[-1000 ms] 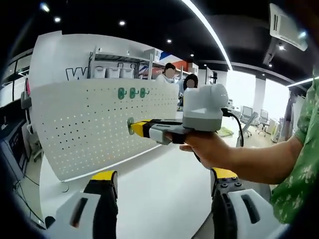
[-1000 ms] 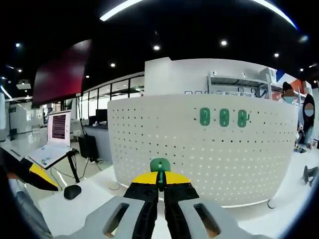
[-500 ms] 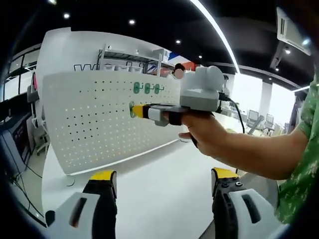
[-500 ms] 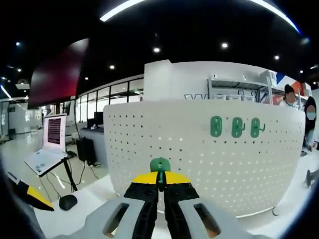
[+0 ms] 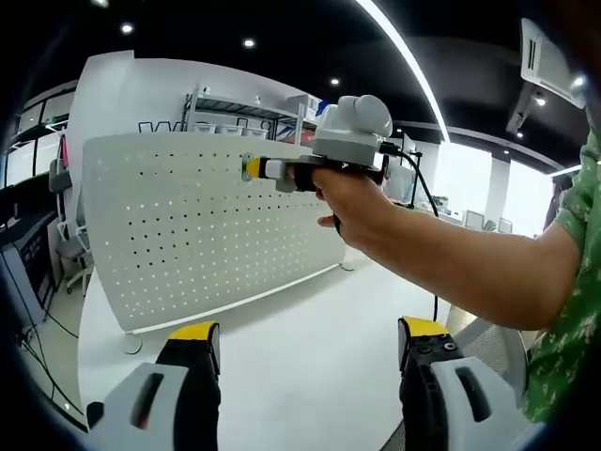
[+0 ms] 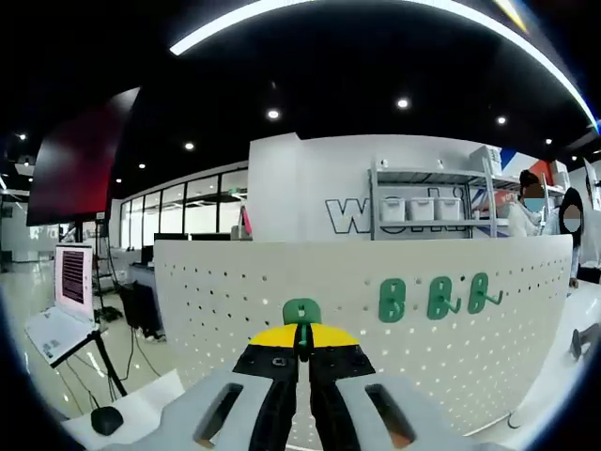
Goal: Insert the hook assembly into the mounting plate slot until the hook locks in place.
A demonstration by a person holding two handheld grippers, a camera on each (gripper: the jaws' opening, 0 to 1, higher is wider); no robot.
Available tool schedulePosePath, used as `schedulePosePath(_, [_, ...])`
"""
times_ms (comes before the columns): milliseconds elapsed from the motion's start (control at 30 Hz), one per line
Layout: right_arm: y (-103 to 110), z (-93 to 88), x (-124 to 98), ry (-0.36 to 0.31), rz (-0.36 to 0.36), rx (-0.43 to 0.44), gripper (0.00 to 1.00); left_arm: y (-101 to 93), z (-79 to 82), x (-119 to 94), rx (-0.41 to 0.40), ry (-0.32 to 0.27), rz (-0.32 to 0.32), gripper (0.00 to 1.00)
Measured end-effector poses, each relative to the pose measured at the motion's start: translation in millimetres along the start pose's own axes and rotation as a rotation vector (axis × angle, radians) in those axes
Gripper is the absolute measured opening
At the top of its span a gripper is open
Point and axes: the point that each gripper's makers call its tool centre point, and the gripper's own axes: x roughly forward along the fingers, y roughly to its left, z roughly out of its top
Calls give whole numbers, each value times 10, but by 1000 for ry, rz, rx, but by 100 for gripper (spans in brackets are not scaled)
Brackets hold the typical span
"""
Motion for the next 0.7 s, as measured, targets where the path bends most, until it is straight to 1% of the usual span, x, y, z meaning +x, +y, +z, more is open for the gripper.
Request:
schedulePosePath(233, [-77, 34, 119, 2, -39, 23, 1, 40, -14, 17, -2, 2, -11, 79])
schedulePosePath(433, [-178, 116, 193, -8, -72, 32, 1, 62, -35, 35, -8, 2, -23, 78])
schedulePosePath(567, [-235, 129, 244, -7, -83, 45, 1, 62, -30, 43, -8, -2, -27, 79])
schedulePosePath(700, [-247, 128, 271, -4, -87, 44, 1, 54, -40, 58, -8, 2, -32, 79])
